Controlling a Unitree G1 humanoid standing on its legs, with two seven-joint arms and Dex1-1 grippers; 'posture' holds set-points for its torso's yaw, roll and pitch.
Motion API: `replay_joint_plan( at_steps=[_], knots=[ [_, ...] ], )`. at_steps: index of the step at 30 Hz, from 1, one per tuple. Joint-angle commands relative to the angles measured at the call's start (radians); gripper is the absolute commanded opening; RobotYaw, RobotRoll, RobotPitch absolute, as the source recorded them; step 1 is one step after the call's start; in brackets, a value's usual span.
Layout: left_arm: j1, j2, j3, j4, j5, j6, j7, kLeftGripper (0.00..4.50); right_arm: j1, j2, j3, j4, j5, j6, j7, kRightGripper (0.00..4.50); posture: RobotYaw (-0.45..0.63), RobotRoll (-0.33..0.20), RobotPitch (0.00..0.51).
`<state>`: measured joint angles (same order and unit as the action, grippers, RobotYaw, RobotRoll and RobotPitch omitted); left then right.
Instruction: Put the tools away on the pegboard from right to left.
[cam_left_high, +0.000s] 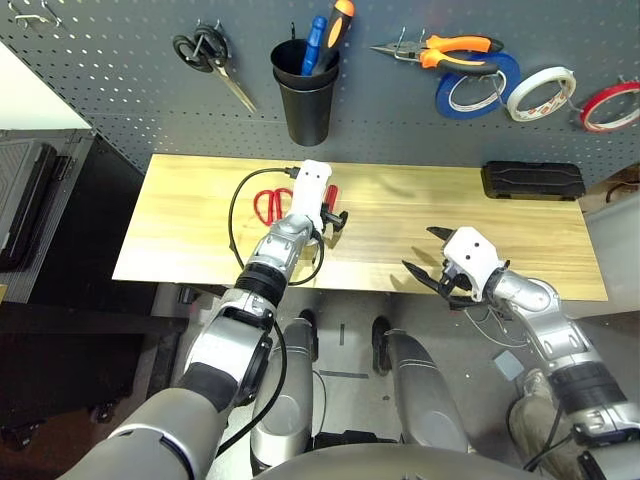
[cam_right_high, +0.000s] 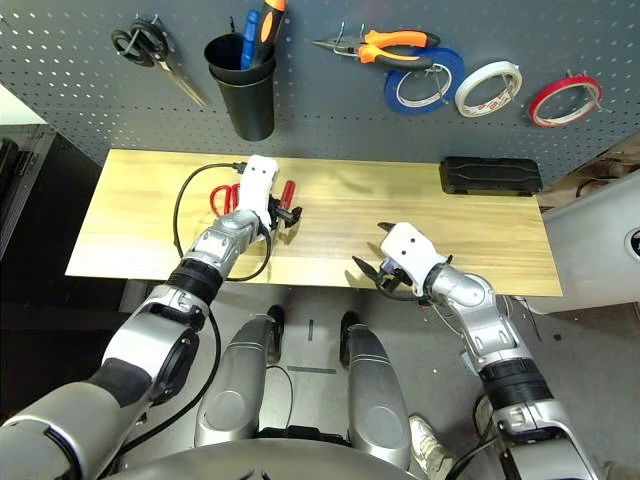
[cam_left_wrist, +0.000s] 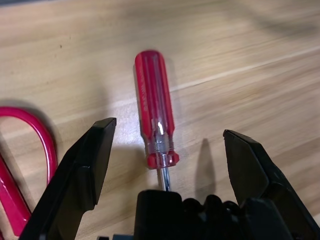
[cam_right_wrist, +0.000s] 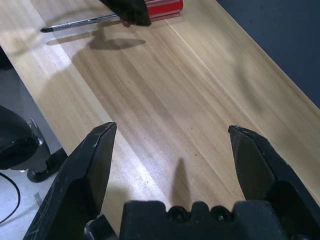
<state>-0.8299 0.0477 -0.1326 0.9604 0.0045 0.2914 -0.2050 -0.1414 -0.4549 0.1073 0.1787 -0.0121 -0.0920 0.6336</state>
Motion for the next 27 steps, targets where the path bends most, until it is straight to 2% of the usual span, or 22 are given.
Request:
replay_joint_plan(
  at_steps=[1,3,6,13,15,18,21,24,27],
  knots=[
    [-0.022,-0.020,0.018,0.123,0.018,-0.050,0.015,4.50,0.033,-0.012,-0.005,-0.035,0.003,0.029,0.000,4.49,0.12,0.000,0.364],
    [-0.040,-0.027,0.030,0.176,0.017,-0.068,0.020,4.50,0.034,-0.016,-0.011,-0.050,0.006,0.037,-0.001,4.49,0.12,0.000,0.363],
    [-0.059,-0.034,0.052,0.236,0.016,-0.086,0.038,3.90,0.036,-0.020,-0.018,-0.067,0.015,0.041,0.000,4.50,0.11,0.000,0.361],
    [-0.062,-0.046,0.091,0.256,0.008,-0.119,0.055,1.23,0.032,-0.028,-0.024,-0.058,0.026,0.019,0.010,4.50,0.12,0.000,0.358],
    [-0.054,-0.052,0.102,0.241,0.003,-0.115,0.057,0.82,0.026,-0.029,-0.021,-0.048,0.027,0.009,0.014,4.50,0.13,0.000,0.355],
    [-0.037,-0.064,0.110,0.211,0.000,-0.108,0.052,0.82,0.016,-0.026,-0.018,-0.029,0.029,-0.006,0.017,4.50,0.14,0.000,0.353],
    [0.024,-0.085,0.099,0.113,-0.001,-0.093,0.030,0.82,-0.005,-0.016,-0.014,0.004,0.030,-0.028,0.018,4.50,0.16,0.000,0.348],
    [0.139,-0.089,0.088,-0.090,-0.008,-0.039,0.020,0.82,-0.030,-0.008,-0.011,0.043,0.030,-0.052,0.020,4.50,0.18,0.000,0.346],
    [0.316,-0.091,0.078,-0.403,-0.035,0.051,0.002,0.82,-0.061,0.001,-0.012,0.094,0.035,-0.097,0.029,4.50,0.21,0.000,0.342]
  ],
)
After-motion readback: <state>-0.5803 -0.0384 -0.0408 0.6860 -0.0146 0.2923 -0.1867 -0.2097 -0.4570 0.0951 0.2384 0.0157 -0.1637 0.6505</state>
